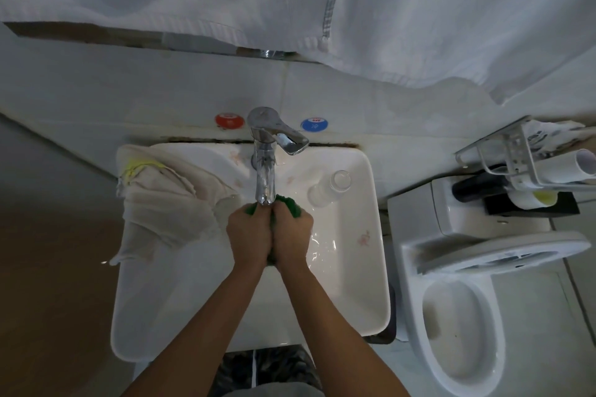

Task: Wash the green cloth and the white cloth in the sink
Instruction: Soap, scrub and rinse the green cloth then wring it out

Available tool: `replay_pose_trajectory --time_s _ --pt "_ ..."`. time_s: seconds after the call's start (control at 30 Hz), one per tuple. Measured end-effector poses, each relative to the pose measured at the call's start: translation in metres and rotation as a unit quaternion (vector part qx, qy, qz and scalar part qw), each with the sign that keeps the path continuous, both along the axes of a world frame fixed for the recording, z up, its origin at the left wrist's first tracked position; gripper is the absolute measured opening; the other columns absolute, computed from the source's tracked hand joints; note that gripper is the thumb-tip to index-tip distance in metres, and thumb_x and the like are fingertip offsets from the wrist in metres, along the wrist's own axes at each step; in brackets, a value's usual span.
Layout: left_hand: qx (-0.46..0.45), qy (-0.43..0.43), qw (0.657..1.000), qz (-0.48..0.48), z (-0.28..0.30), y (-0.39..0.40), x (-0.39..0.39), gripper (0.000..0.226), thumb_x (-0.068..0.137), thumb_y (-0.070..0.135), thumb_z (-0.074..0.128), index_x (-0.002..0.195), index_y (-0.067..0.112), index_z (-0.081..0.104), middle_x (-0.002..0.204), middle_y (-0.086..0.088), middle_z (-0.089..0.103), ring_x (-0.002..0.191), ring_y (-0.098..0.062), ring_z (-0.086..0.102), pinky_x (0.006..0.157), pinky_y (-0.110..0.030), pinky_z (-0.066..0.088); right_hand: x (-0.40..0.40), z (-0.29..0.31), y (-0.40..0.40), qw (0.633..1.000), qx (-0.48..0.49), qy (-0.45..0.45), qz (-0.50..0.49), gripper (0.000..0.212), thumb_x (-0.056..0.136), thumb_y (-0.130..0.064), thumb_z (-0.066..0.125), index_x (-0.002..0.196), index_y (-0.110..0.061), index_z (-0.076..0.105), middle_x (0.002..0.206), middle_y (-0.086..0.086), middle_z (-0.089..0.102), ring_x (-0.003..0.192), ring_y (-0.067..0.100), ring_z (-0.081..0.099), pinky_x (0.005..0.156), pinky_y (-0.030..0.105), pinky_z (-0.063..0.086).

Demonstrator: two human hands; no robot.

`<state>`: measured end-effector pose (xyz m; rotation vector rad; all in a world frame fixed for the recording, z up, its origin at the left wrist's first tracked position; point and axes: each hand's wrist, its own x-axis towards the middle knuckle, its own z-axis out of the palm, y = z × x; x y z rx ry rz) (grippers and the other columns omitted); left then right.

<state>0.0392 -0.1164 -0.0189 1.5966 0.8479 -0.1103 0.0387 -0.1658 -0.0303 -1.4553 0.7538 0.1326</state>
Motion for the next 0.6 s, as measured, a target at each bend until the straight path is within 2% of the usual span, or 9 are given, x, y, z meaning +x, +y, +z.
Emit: replay_pose_trajectory --time_s 0.13,0.2,0.27,0.3,0.37,0.47,0.53,0.6 --pt "-0.018 -0.038 0.999 0.002 -0.001 0.003 0.004 0.026 0.087 0.010 0.061 0.063 0.000 0.056 0.055 -0.009 0.054 0.049 -0.018 0.050 0.050 -0.030 0.043 0.005 -0.001 0.003 0.999 -0.030 -0.008 0.010 0.034 0.087 -0.020 0.058 0.055 -0.019 0.050 0.054 0.001 0.048 0.057 0.016 0.046 0.059 0.035 0.042" --pt "-0.027 -0.053 0.998 -0.006 -0.001 0.008 0.005 0.023 0.088 0.014 0.063 0.069 0.001 0.057 0.061 -0.011 0.057 0.055 -0.020 0.055 0.053 -0.032 0.047 0.005 0.000 0.005 0.999 -0.030 0.017 0.037 0.025 0.094 -0.036 0.054 0.075 -0.019 0.059 0.070 -0.001 0.060 0.069 0.014 0.058 0.071 0.036 0.050" --pt "-0.034 -0.061 0.998 -0.008 -0.002 0.014 0.005 0.018 0.089 0.016 0.063 0.080 0.001 0.059 0.075 -0.017 0.062 0.067 -0.024 0.060 0.065 -0.039 0.053 0.006 0.001 0.003 0.996 0.006 0.053 0.076 0.033 0.096 -0.050 0.047 0.106 -0.021 0.061 0.097 0.000 0.065 0.093 0.015 0.063 0.089 0.036 0.051" --pt "-0.035 -0.061 0.997 -0.012 -0.001 0.016 0.004 0.016 0.089 0.017 0.062 0.085 0.002 0.059 0.082 -0.018 0.063 0.074 -0.025 0.061 0.070 -0.041 0.053 0.007 0.000 0.000 0.993 0.015 0.065 0.095 0.038 0.096 -0.053 0.044 0.114 -0.023 0.060 0.106 0.000 0.065 0.101 0.016 0.062 0.094 0.036 0.049" --pt "-0.042 -0.067 0.997 -0.023 0.001 0.021 -0.001 0.011 0.091 0.019 0.061 0.094 0.008 0.058 0.093 -0.013 0.063 0.083 -0.022 0.063 0.074 -0.033 0.054 0.008 0.001 -0.006 0.987 -0.001 0.082 0.140 0.038 0.095 -0.056 0.045 0.116 -0.028 0.057 0.113 -0.001 0.063 0.108 0.019 0.060 0.099 0.040 0.048" --pt "-0.030 -0.087 0.995 -0.033 0.002 0.026 -0.006 0.015 0.094 0.017 0.056 0.108 0.013 0.055 0.104 -0.004 0.060 0.092 -0.012 0.060 0.077 -0.022 0.051 0.006 0.001 -0.016 0.984 -0.002 0.070 0.167 0.026 0.088 -0.053 0.059 0.105 -0.034 0.056 0.108 -0.001 0.065 0.104 0.021 0.063 0.094 0.047 0.054" --pt "-0.014 -0.091 0.995 -0.024 -0.003 0.030 -0.007 0.018 0.096 0.017 0.053 0.114 0.014 0.053 0.110 -0.004 0.057 0.097 -0.013 0.058 0.081 -0.023 0.051 0.002 0.003 -0.021 0.989 0.012 0.037 0.145 0.018 0.088 -0.039 0.067 0.100 -0.029 0.057 0.103 0.000 0.066 0.099 0.019 0.065 0.090 0.044 0.056" --pt "-0.012 -0.068 0.997 -0.029 -0.007 0.030 -0.006 0.017 0.098 0.021 0.049 0.114 0.017 0.050 0.112 -0.005 0.056 0.102 -0.019 0.058 0.088 -0.032 0.052 -0.004 0.004 -0.022 0.993 0.024 -0.002 0.112 0.019 0.087 -0.021 0.070 0.100 -0.022 0.056 0.098 0.002 0.064 0.095 0.019 0.064 0.085 0.036 0.058"
